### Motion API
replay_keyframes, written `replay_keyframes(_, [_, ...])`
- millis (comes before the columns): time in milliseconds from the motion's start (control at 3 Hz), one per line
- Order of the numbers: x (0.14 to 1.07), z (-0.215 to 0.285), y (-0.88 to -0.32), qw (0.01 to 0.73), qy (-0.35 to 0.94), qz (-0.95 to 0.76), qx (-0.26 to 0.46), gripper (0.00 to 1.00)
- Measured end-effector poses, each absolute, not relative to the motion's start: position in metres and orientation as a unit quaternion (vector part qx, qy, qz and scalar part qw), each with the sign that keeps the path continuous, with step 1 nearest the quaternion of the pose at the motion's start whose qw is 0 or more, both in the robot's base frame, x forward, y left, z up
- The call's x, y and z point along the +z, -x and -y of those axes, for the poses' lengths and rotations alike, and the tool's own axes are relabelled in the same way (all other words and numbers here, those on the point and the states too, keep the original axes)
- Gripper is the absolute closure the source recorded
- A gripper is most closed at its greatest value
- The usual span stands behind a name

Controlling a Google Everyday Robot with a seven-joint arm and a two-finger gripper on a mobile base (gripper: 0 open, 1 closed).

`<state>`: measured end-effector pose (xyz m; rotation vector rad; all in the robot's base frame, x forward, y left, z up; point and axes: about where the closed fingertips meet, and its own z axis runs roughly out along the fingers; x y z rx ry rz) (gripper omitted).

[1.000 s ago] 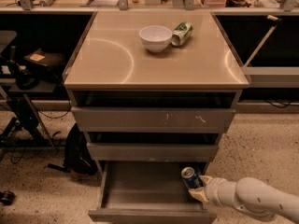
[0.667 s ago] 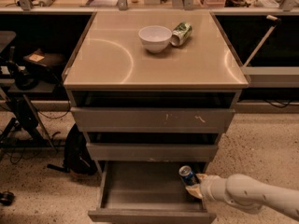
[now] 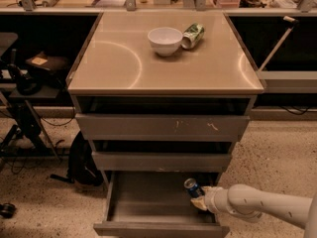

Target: Place pepsi can into bottom drawer

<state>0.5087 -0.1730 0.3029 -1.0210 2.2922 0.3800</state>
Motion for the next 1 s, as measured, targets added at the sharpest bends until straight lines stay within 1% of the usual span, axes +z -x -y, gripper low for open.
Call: replay_keyframes(1000, [0.178, 0.18, -0.507, 0.198, 0.384, -0.887, 0.163, 1.0])
